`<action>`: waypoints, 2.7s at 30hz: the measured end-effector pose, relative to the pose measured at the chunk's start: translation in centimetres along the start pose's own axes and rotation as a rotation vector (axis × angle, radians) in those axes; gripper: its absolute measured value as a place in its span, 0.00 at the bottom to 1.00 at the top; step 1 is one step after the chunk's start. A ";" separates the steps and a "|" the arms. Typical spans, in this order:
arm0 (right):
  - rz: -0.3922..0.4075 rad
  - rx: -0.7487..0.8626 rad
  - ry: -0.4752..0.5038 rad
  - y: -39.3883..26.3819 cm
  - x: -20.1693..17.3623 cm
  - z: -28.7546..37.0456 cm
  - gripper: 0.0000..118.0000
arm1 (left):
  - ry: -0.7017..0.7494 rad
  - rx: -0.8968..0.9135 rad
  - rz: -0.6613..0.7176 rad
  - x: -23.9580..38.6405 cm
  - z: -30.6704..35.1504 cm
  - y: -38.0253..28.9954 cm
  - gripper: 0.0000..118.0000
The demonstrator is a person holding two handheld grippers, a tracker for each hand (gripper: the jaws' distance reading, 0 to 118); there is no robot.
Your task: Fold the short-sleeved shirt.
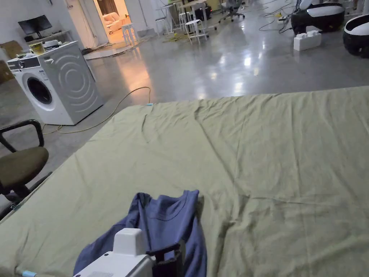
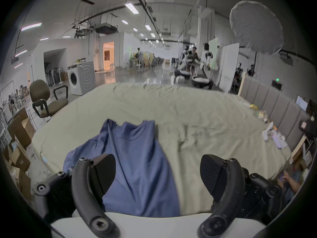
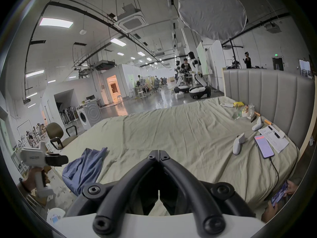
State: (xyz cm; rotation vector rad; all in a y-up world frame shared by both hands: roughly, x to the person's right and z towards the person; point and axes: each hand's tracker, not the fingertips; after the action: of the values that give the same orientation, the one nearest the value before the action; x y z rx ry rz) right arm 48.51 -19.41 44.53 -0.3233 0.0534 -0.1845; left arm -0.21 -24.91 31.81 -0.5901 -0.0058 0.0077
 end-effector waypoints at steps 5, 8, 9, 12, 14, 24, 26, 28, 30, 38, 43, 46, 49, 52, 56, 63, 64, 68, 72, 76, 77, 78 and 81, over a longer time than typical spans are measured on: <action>0.001 -0.059 -0.039 -0.6 0.6 -1.2 0.00 | 0.016 -0.172 0.086 -3.8 -11.5 -0.6 0.85; 0.010 -0.104 -0.070 -1.0 1.2 -1.7 0.00 | 0.079 -0.208 0.167 -5.9 -15.9 -0.9 0.85; 0.017 -0.119 -0.085 -1.1 1.4 -1.9 0.00 | 0.122 -0.217 0.197 -6.6 -17.2 -0.9 0.85; 0.037 -0.162 -0.109 -1.9 2.1 -2.4 0.00 | 0.157 -0.270 0.197 -7.2 -19.9 -1.5 0.68; 0.049 -0.190 -0.125 -2.2 2.4 -2.7 0.00 | 0.186 -0.325 0.074 -6.4 -21.2 -2.1 0.66; 0.012 -0.203 -0.106 -3.2 2.6 -1.8 0.00 | 0.171 -0.380 0.036 -6.0 -20.7 0.0 0.05; 0.015 -0.188 -0.100 -3.0 3.0 -1.1 0.00 | 0.149 -0.334 0.211 -7.3 -19.4 1.1 0.05; -0.002 -0.177 -0.097 -3.0 3.6 -0.3 0.00 | 0.129 -0.233 0.318 -8.2 -17.4 2.9 0.04; -0.037 -0.171 -0.108 -3.1 4.5 0.1 0.00 | 0.127 -0.155 0.323 -8.1 -15.5 5.7 0.04; -0.086 -0.114 -0.164 -3.2 6.7 3.3 0.00 | 0.010 0.037 0.106 0.5 -13.6 19.4 0.04; -0.169 -0.079 -0.221 -3.6 8.5 5.4 0.00 | -0.158 0.123 -0.082 11.9 -13.7 25.0 0.04; -0.216 -0.064 -0.251 -3.9 9.4 6.4 0.00 | -0.305 0.136 -0.216 20.3 -13.2 24.1 0.04; -0.231 -0.054 -0.276 -4.2 10.0 7.3 0.00 | -0.488 0.047 -0.236 28.6 -13.3 18.6 0.04; -0.227 -0.049 -0.292 -4.2 10.5 8.4 0.00 | -0.622 -0.052 -0.292 36.8 -13.7 10.8 0.04; -0.228 -0.043 -0.313 -4.4 10.9 9.5 0.00 | -0.856 -0.169 -0.344 45.2 -10.8 1.1 0.04; -0.224 -0.092 -0.343 -5.8 11.1 9.9 0.00 | -0.897 -0.249 -0.519 51.6 -6.5 -7.8 0.14; -0.223 -0.094 -0.337 -5.7 10.8 9.7 0.00 | -0.908 -0.269 -0.512 51.3 -6.7 -7.8 0.34; -0.180 -0.072 -0.281 -4.9 9.5 8.6 0.00 | -0.929 -0.197 -0.351 46.2 -5.5 -3.8 0.65; -0.129 -0.015 -0.203 -3.1 8.0 7.2 0.00 | -0.851 0.037 -0.256 35.4 -0.7 2.0 0.65; -0.080 0.030 -0.117 -0.8 6.3 5.6 0.00 | -0.628 0.248 -0.164 23.7 6.1 4.6 0.71; -0.062 0.041 -0.103 -0.3 5.8 5.3 0.00 | -0.565 0.270 -0.148 21.5 7.7 4.8 0.71; -0.039 0.055 -0.085 0.3 5.1 5.1 0.00 | -0.505 0.303 -0.132 19.2 9.5 4.9 0.71; 0.013 0.099 -0.050 1.3 3.4 5.2 0.00 | -0.319 0.444 -0.063 14.2 14.3 4.2 0.70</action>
State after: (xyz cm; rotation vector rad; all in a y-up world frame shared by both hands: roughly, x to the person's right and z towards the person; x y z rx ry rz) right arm 52.51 -17.21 48.91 -0.2283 -0.0026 -0.1658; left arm 13.88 -13.32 41.39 -0.1398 -0.3249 0.0406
